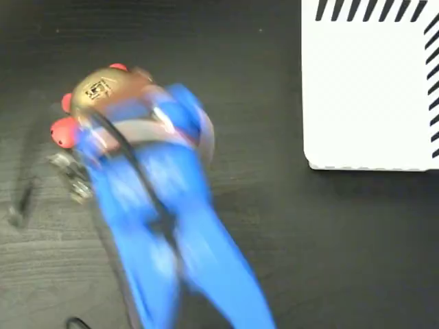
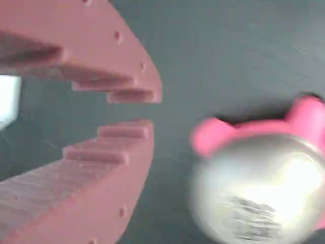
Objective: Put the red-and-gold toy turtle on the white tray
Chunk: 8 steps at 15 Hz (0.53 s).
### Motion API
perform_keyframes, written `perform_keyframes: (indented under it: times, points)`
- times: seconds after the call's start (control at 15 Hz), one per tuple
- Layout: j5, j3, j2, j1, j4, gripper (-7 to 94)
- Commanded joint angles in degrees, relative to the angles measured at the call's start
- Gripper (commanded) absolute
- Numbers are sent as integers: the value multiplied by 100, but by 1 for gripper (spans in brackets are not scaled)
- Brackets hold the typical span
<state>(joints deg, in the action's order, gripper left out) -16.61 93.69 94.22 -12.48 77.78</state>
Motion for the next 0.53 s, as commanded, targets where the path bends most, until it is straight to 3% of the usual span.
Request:
perform_keyframes:
  times: [0.0, 0.07, 0.33, 0.47]
  points:
    - [-123, -1521, -879, -158, 413, 0]
    - [-123, -1907, -1222, -158, 615, 0]
    - [-475, -2672, -2013, -9, 1248, 36]
    - [-562, -2830, -2285, 53, 1274, 48]
